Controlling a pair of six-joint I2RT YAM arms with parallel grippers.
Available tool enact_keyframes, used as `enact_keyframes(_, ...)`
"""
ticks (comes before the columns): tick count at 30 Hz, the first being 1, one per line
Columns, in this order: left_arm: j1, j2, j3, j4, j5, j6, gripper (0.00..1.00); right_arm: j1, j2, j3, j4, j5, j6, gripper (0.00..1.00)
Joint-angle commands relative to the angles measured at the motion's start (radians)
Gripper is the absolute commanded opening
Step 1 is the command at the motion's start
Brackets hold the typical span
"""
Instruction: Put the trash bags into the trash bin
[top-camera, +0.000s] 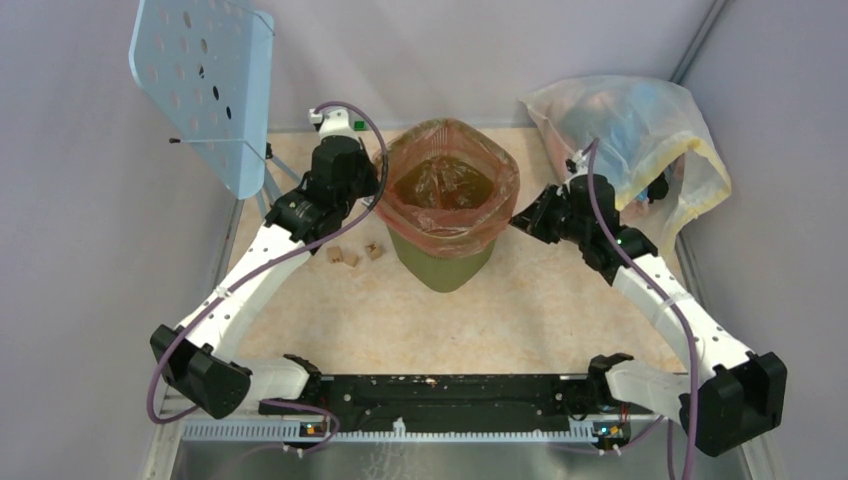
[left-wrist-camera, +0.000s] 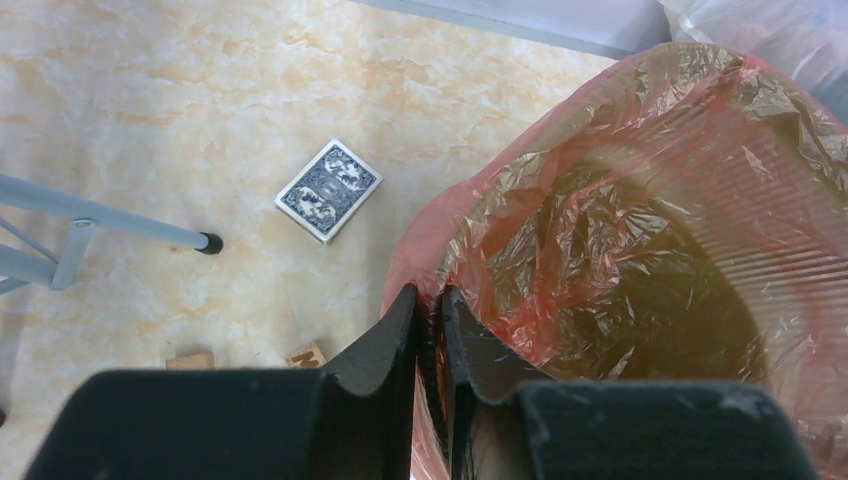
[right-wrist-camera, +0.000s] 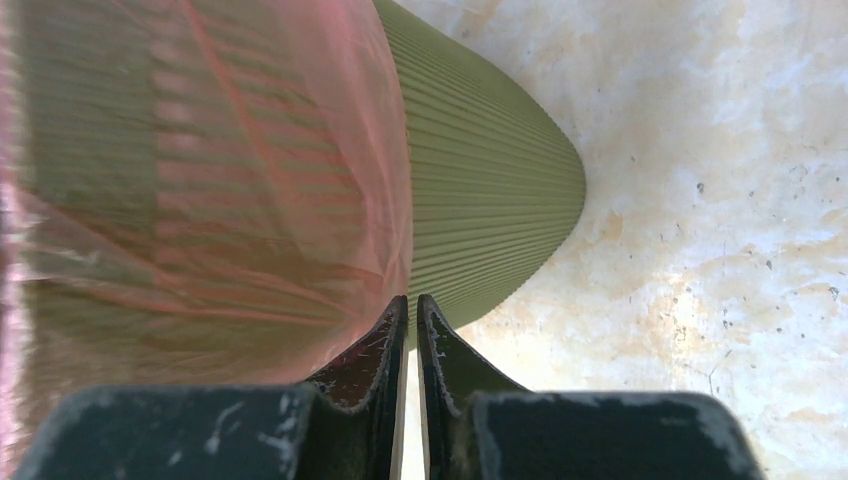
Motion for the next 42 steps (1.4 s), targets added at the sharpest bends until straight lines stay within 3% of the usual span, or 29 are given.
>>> enact_keyframes(1,-0.002,0.019,-0.020,0.049,0.075,-0.001,0.18,-0.018,0.011,-0.010,0.053,-0.047,-0.032,0.07)
enact_keyframes(6,0.001,0.012,-0.011,0.050,0.087,0.001,0.22,-0.049,-0.071,-0.019,0.017,-0.028,-0.072,0.10)
enact_keyframes(12,0.005,-0.017,0.069,0.011,0.124,0.007,0.40,-0.057,-0.166,0.002,-0.050,-0.027,-0.160,0.23)
enact_keyframes(19,0.006,-0.069,0.150,-0.079,0.139,0.026,0.56,-0.057,-0.139,0.266,-0.243,-0.030,-0.339,0.40)
enact_keyframes(23,0.007,-0.114,0.118,-0.110,0.122,0.038,0.58,-0.048,-0.036,0.500,-0.411,-0.066,-0.434,0.29)
enact_keyframes(26,0.018,-0.126,0.077,-0.105,0.114,0.043,0.57,0.010,0.049,0.634,-0.481,-0.027,-0.489,0.04)
enact_keyframes(27,0.027,-0.124,0.073,-0.104,0.123,0.044,0.56,0.045,0.089,0.676,-0.496,0.000,-0.513,0.00)
enact_keyframes(32,0.071,-0.121,0.054,-0.076,0.187,0.025,0.43,0.208,0.286,0.889,-0.576,0.059,-0.593,0.00)
enact_keyframes(42,0.162,-0.140,-0.068,-0.055,0.255,-0.008,0.22,0.354,0.682,1.236,-0.776,0.108,-0.751,0.00)
